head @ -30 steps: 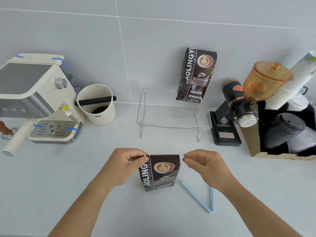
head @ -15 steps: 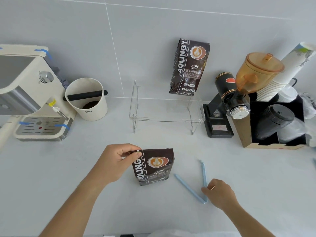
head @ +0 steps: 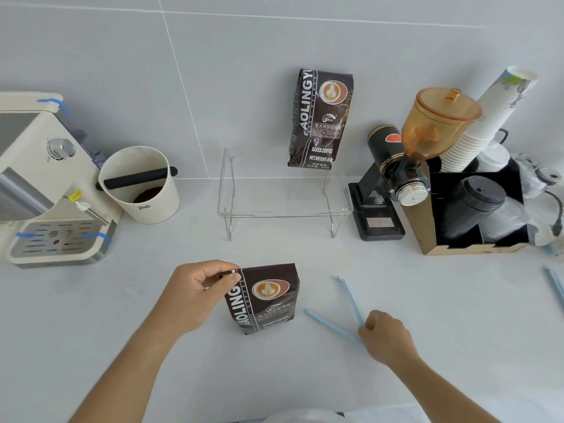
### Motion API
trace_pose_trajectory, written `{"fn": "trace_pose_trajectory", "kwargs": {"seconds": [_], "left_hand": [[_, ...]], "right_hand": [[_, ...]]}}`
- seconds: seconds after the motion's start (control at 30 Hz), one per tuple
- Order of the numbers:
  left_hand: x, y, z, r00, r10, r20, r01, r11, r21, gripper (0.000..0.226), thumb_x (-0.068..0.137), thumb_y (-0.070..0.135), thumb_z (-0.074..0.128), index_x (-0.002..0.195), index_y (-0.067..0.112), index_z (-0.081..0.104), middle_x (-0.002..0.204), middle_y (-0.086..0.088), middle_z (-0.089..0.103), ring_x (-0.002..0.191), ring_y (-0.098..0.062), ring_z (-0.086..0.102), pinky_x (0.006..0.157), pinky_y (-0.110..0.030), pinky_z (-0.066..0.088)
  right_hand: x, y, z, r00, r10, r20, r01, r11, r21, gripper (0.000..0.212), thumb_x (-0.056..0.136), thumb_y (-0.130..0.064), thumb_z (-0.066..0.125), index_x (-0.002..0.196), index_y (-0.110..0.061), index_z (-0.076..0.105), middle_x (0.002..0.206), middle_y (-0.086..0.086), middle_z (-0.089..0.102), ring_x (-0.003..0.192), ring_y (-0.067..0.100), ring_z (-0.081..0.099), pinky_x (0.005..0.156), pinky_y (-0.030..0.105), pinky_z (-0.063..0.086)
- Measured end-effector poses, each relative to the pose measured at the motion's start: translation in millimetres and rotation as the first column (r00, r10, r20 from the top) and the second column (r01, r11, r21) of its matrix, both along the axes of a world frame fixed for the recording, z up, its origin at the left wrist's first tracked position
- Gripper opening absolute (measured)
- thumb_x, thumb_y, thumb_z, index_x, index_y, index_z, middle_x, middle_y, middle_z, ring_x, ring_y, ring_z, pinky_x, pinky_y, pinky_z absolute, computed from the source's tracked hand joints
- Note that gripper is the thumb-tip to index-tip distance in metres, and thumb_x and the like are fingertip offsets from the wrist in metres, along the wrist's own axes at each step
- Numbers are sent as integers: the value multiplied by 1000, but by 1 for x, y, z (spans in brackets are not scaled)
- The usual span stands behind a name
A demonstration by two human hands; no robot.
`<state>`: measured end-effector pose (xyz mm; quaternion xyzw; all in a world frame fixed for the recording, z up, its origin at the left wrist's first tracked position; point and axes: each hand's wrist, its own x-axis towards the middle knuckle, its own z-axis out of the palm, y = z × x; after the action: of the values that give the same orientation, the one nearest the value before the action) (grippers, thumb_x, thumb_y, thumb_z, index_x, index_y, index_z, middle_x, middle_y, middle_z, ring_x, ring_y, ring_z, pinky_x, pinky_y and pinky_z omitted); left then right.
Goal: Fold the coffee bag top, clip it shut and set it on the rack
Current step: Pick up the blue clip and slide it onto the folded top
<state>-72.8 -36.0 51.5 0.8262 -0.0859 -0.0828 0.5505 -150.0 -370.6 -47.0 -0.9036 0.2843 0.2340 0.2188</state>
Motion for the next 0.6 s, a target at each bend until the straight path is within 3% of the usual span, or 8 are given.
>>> {"fn": "trace_pose_trajectory", "kwargs": {"seconds": [0.07,0.17,0.27,0.4,0.5,0.6], "left_hand": [[2,1,-3,1000,-3,-2,3,1000,2,24,72,46,64,87,31,75,86,7,79,80,-12,73,75,-22,54],[2,-2,-5,1000,-10,-6,10,1000,-7,14,76,36,66,86,32,75,85,10,78,79,-11,72,71,-15,53],[2,-4,-6,1000,-13,-16,13,1000,-10,22,72,44,65,87,32,75,86,6,79,80,-15,72,74,-25,53],[1,-6,-4,1000,-8,-12,8,1000,-4,12,80,28,66,87,32,75,85,3,79,80,-16,73,76,-28,53],[2,-5,-3,1000,-10,9,9,999,34,22,86,11,68,87,32,74,85,6,78,79,-12,73,71,-17,53],[4,-4,0,1000,-5,31,3,998,64,29,86,8,68,85,36,75,86,12,77,78,-10,71,69,-11,51]], "right_hand": [[3,-2,5,998,3,69,-3,1000,2,13,86,-29,52,80,-18,56,82,1,66,73,25,62,57,29,45],[6,-4,15,987,-25,158,18,999,46,13,89,-28,51,82,-18,57,79,4,69,70,28,66,59,32,53],[7,-7,31,970,-78,230,48,990,134,15,88,-25,53,75,-19,56,66,6,69,61,31,69,58,41,61],[9,-13,67,949,-116,293,44,969,243,14,89,-18,58,76,-16,61,64,8,72,48,22,69,44,29,54],[11,-20,93,932,-131,339,16,946,323,13,88,-13,62,75,-14,65,63,7,74,48,22,69,58,36,61],[15,-24,112,909,-180,375,8,909,416,12,88,-9,64,77,-10,67,65,12,74,48,22,66,56,34,59]]}}
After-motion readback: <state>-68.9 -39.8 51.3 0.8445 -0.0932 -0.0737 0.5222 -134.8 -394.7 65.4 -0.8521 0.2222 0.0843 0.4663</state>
